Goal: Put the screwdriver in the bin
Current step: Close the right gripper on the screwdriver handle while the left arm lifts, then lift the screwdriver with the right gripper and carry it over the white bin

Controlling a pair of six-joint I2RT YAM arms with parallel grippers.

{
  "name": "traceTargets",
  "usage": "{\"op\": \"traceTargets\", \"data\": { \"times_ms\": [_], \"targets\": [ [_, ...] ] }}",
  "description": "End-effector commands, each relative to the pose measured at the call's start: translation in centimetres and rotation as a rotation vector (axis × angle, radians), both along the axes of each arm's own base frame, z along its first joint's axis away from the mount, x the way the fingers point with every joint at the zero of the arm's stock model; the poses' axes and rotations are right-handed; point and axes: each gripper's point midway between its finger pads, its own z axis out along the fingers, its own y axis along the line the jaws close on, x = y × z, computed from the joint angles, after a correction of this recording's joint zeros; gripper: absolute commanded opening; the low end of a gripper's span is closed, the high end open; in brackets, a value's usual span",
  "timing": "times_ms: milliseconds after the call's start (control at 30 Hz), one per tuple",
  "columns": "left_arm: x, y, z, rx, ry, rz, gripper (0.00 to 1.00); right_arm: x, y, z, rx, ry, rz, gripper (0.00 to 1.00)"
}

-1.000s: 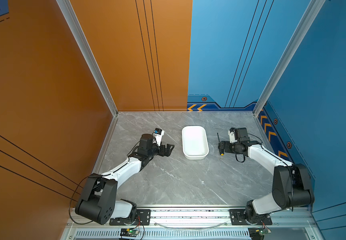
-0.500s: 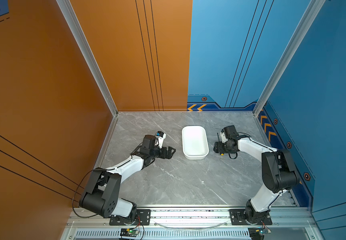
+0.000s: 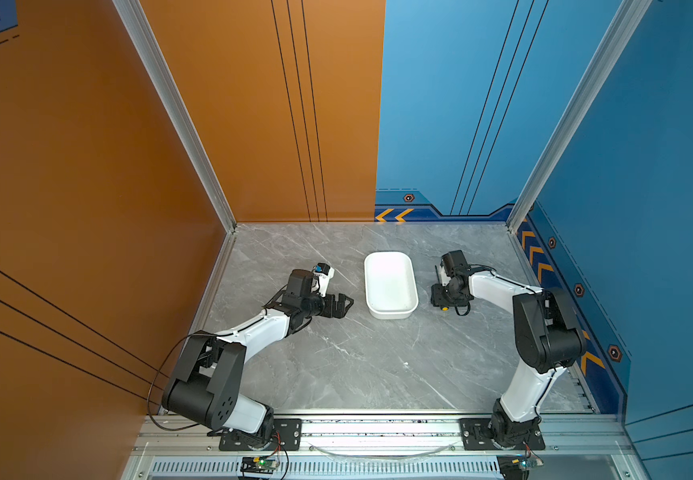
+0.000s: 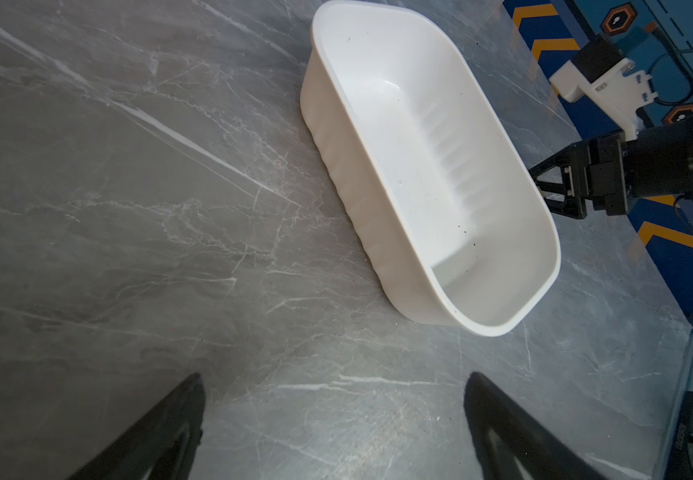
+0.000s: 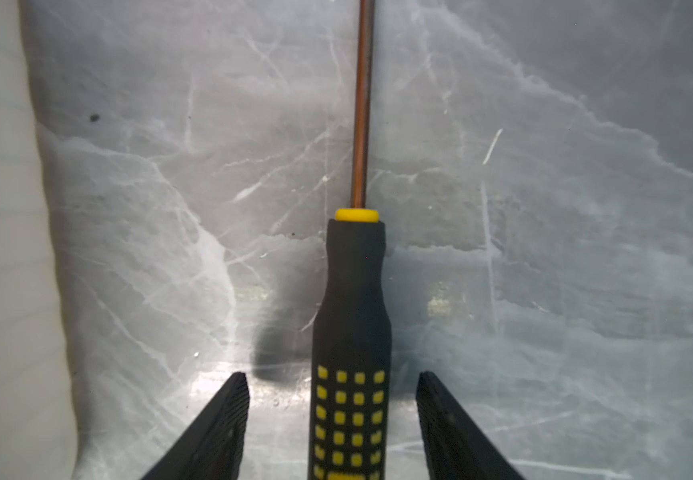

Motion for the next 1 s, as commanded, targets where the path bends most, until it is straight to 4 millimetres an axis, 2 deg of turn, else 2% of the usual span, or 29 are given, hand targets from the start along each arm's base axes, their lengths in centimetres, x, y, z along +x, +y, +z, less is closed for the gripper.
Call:
{"op": "traceTargets", "data": {
  "times_ms": [0,200,333,600,733,833,967],
  "targets": [
    [-0.2,-0.5,0.4,-0.008,0.016,-0.024,0.98,0.1,-0.3,-0.1,-0.030,0.016,-0.011,0.58],
    [-0.5,-0.4,-0.4,0.003,0.038,-0.020,0.98,0.1,-0.5,-0.3,-0.046,0.023,-0.016,0.41],
    [-0.5,-0.4,-0.5,0.007,0.043,-0.020,0.98,0.2,-0.6,-0.4,-0.047,0.027,-0.027,0.33],
    [-0.6,-0.1,-0.8,0.031,0.048,-0.017,0.98,0.0,0.1,-0.4,-0.006,0.039,-0.022,0.00],
    [-0.7,0.0,-1.0,0.036,0.049,-0.020,0.98,-0.1,0.1,0.3,0.002,0.035,-0.034,0.00],
    [-0.7,0.0,-1.0,0.036,0.048,-0.021,0.98,0.1,0.6,2.5,0.042,-0.001,-0.043,0.00],
    [-0.8,0.0,-0.9,0.037,0.044,-0.026,0.98,0.4,1.9,8.0,0.095,-0.094,-0.056,0.00]
  ]
}}
